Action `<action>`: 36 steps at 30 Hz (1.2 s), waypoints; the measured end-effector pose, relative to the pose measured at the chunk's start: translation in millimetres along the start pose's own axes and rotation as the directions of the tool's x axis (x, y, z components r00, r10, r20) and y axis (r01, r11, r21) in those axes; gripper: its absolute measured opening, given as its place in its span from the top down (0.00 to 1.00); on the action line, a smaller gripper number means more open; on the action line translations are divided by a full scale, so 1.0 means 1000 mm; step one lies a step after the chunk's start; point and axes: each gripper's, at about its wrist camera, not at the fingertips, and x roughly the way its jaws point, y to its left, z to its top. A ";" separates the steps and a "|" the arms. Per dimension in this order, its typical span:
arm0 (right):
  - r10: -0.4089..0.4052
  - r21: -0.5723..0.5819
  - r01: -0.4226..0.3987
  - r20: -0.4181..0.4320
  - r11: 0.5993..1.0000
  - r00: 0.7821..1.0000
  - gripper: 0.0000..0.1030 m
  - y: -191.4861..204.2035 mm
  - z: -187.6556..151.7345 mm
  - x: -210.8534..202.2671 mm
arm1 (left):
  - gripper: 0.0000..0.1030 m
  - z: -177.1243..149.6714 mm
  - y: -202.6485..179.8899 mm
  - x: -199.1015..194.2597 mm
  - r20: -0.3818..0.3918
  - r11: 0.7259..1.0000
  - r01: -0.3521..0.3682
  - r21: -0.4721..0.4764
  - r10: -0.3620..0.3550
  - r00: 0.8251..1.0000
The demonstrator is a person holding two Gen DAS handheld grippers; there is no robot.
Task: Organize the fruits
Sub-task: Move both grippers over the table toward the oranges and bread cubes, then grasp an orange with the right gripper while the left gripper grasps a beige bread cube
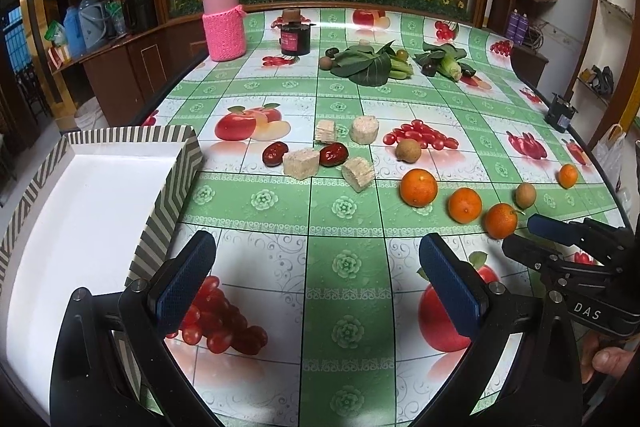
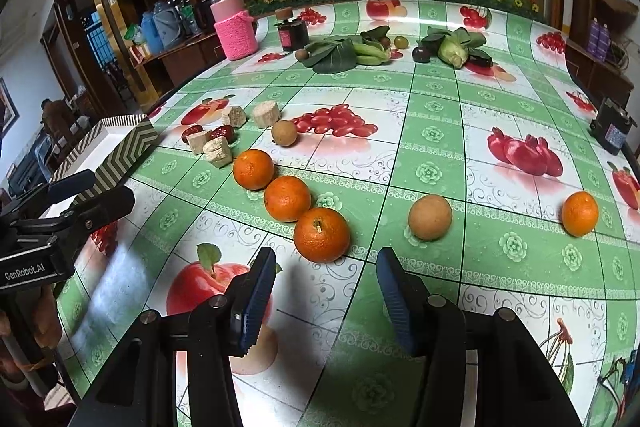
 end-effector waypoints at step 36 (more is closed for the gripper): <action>0.071 0.008 -0.071 -0.013 0.997 0.997 0.69 -0.013 0.014 0.018 | 0.07 0.036 -0.011 0.059 -0.103 0.998 -0.006 -0.056 0.001 0.995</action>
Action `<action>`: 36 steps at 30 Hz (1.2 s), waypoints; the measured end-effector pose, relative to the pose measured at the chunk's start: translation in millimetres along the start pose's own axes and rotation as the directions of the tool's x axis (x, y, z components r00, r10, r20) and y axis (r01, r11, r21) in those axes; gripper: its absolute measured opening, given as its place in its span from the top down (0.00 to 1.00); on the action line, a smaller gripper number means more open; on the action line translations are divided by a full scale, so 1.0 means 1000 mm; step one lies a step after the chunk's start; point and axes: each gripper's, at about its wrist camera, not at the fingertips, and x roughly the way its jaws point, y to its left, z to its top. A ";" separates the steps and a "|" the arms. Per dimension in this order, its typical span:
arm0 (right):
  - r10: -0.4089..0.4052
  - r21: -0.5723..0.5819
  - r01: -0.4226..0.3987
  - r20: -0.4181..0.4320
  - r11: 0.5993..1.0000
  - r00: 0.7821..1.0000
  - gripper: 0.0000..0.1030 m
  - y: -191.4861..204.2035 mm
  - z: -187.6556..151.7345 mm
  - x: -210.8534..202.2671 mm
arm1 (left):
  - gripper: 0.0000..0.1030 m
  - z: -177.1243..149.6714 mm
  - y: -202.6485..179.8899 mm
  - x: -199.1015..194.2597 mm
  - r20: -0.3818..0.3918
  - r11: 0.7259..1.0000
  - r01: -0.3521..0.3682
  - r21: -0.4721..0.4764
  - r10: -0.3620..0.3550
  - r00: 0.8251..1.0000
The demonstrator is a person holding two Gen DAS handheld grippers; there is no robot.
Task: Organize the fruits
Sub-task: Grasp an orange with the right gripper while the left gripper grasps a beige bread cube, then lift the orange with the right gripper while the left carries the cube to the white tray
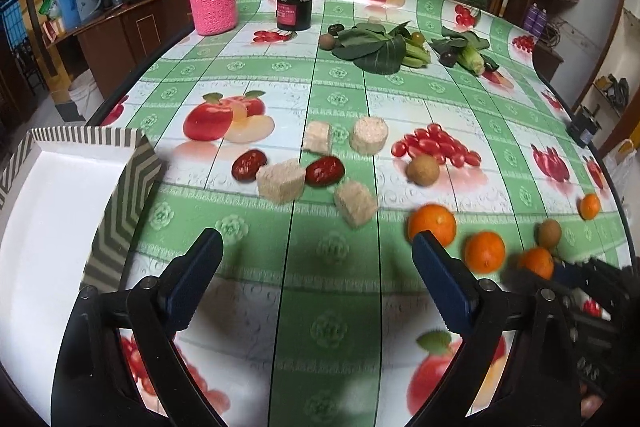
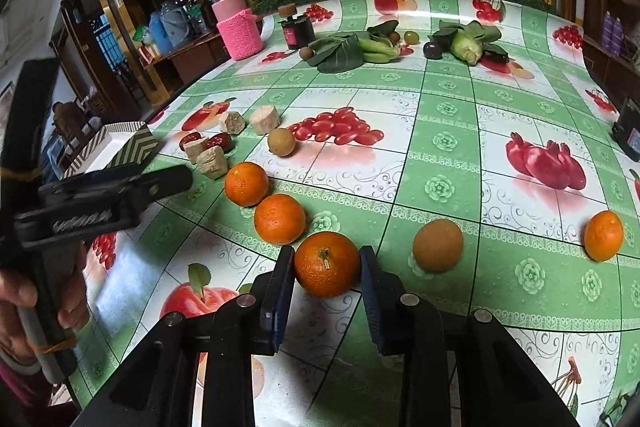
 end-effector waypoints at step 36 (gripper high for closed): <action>0.154 -0.063 -0.152 0.034 0.986 0.987 0.70 0.073 0.013 -0.014 | 0.83 -0.018 0.066 -0.074 0.016 0.997 0.048 -0.052 -0.048 0.999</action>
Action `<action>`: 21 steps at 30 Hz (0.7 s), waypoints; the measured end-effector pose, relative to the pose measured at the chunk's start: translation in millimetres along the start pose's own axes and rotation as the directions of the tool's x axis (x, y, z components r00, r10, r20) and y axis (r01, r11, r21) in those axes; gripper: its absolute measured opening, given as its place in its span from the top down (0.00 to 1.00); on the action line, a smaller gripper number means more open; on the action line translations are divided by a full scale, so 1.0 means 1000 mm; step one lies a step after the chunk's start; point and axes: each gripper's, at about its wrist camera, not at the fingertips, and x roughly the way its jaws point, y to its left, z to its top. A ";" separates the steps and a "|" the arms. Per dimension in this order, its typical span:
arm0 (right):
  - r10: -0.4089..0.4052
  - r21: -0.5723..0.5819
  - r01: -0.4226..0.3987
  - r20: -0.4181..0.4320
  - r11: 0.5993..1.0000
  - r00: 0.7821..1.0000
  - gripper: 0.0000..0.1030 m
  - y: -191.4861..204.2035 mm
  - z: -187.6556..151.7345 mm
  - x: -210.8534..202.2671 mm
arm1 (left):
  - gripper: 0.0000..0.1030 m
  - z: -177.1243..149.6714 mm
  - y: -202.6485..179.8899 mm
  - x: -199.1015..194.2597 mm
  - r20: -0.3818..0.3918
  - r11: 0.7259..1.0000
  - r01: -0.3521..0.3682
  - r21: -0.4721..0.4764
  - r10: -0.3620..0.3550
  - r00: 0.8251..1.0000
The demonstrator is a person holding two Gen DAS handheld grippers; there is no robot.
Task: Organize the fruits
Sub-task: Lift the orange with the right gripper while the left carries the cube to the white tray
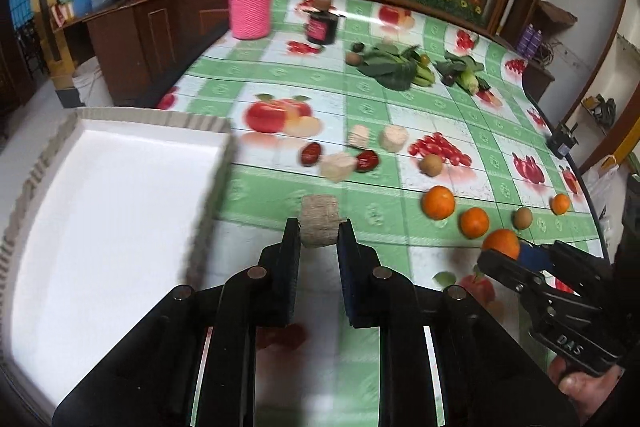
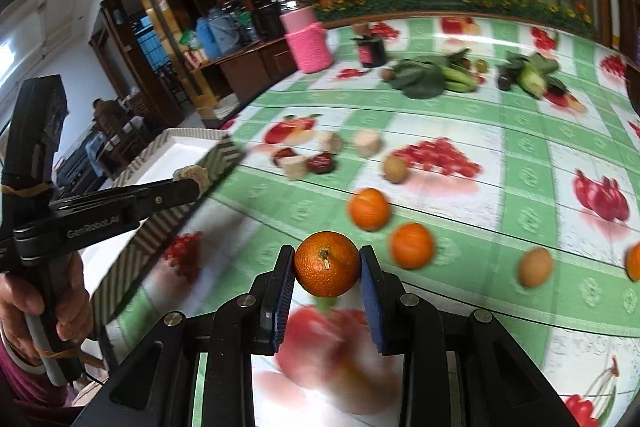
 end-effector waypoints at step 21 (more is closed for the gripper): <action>0.164 -0.214 -0.176 -0.074 0.961 0.984 0.70 0.139 0.077 0.091 | 0.83 0.028 0.130 -0.023 -0.015 0.983 -0.158 -0.097 0.158 0.987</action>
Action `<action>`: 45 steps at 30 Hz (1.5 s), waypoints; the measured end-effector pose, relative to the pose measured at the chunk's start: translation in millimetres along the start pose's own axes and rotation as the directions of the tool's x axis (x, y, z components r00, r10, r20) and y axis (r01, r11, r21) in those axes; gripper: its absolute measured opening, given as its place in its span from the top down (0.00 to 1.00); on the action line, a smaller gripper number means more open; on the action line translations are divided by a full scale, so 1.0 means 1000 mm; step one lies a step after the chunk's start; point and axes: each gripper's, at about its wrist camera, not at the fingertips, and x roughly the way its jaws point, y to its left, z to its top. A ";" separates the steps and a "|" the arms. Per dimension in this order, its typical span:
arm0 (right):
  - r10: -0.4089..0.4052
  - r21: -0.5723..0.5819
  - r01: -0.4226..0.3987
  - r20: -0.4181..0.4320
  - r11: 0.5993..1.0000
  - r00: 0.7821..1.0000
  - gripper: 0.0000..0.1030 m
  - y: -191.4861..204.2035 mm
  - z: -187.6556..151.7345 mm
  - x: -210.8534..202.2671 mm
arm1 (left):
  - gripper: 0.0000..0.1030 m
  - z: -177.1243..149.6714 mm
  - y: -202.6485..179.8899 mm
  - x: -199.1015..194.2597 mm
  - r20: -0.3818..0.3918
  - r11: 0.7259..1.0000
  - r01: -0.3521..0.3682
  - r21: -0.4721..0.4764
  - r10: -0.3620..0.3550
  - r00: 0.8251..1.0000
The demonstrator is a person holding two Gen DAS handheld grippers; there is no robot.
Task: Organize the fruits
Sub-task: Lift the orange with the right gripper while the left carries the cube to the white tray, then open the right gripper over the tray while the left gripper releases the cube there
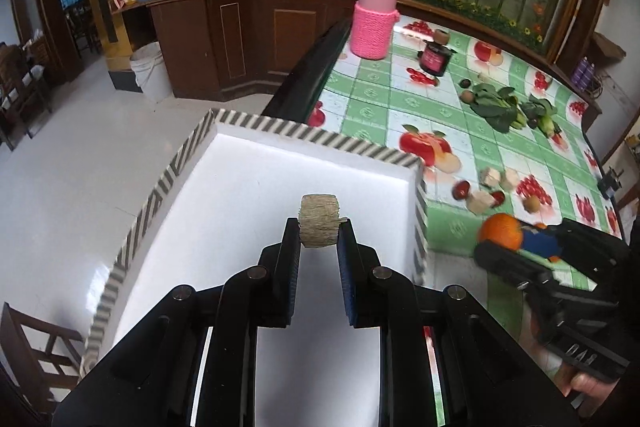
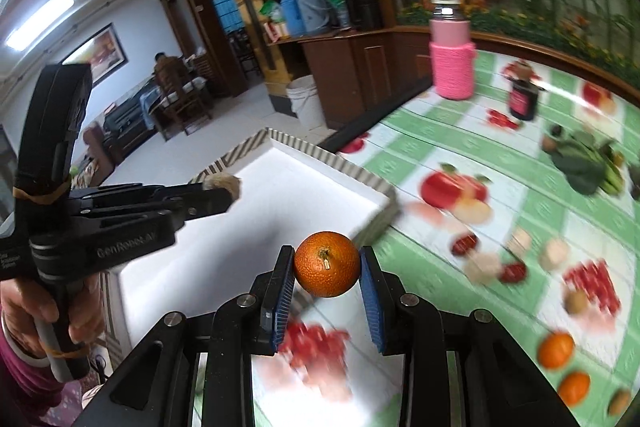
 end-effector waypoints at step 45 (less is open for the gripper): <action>-0.059 0.070 0.056 0.040 0.996 0.998 0.69 -0.019 -0.020 -0.032 | 0.46 -0.016 -0.040 -0.008 0.142 0.994 -0.098 0.047 0.090 0.986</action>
